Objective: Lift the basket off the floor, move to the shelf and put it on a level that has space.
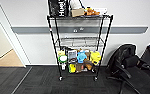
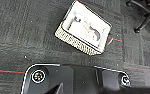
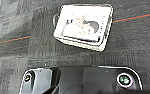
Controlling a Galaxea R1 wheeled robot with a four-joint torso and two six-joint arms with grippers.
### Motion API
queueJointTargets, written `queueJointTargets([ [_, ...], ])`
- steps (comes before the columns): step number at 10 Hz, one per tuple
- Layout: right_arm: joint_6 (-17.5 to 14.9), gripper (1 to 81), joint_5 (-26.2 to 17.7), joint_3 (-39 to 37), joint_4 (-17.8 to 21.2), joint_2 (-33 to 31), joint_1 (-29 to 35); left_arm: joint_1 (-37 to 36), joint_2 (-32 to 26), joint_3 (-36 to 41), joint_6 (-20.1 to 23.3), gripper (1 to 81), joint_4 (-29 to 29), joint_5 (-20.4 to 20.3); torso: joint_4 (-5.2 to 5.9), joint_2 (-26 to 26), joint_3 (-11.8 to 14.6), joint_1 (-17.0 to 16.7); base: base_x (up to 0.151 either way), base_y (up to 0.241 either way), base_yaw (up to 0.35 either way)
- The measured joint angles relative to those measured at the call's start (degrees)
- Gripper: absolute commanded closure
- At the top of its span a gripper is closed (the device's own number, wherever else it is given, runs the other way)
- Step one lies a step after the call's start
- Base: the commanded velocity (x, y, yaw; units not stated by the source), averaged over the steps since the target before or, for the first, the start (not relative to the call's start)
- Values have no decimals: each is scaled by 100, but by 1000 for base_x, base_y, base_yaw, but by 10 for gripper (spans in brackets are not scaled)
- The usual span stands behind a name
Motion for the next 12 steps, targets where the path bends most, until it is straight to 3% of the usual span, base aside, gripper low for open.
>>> queueJointTargets([
  [3, 0, 10, 9, 0, 7, 2, -13, -35, -85, 256, 0, 10, 0, 215, 0, -518, -37, 324, 0, 0, 0],
  [8, 12, 10, 9, 0, 7, 17, -28, -372, -419, 717, -9, 10, -2, 338, 0, -1373, -808, 870, 0, 0, 0],
  [12, 12, 10, 9, 2, 7, 30, -9, -708, -325, 325, -87, 10, -418, 634, -41, -1972, -971, 1259, 0, 0, 0],
])
